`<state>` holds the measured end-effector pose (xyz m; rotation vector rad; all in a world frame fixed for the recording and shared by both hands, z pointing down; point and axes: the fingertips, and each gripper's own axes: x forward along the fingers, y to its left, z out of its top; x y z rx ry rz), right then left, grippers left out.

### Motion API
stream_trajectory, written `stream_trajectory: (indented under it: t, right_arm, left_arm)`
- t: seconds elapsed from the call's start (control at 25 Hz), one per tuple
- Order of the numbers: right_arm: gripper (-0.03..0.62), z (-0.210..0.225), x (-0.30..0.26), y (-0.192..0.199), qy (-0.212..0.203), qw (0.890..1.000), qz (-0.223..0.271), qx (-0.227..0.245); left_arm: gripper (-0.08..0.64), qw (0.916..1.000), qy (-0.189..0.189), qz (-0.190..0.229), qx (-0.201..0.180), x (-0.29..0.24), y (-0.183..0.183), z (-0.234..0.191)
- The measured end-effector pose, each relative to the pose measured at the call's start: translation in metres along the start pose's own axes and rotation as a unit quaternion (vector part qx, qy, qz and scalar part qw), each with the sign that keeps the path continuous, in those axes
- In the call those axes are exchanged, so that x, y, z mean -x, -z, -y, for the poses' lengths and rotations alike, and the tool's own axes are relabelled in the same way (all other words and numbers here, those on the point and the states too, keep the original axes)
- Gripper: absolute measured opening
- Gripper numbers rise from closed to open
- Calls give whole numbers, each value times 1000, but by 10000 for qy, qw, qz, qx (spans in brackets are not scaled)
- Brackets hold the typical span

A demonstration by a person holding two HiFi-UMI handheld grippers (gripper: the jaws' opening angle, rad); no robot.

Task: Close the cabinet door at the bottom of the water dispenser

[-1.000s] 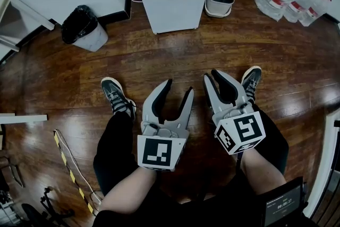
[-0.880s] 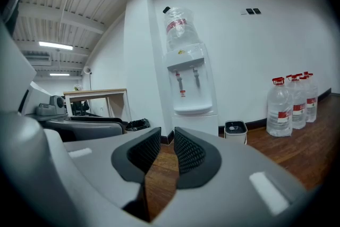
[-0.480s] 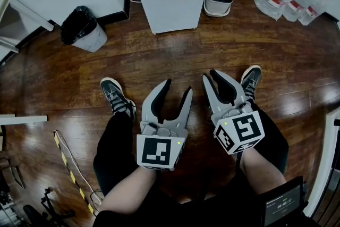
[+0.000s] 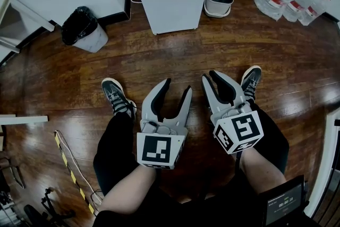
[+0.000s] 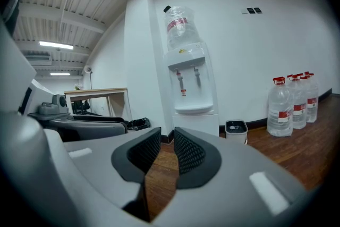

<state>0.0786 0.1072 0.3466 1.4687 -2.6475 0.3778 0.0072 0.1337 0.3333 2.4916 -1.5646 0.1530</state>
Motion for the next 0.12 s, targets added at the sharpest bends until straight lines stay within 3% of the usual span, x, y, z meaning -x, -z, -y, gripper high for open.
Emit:
stream_trajectory:
  t: [0.12]
  right_arm:
    - [81,0,1,4,-8,10000,-63,40]
  left_arm:
    - [215,10000,-71,-29,-61,-1,3,-5]
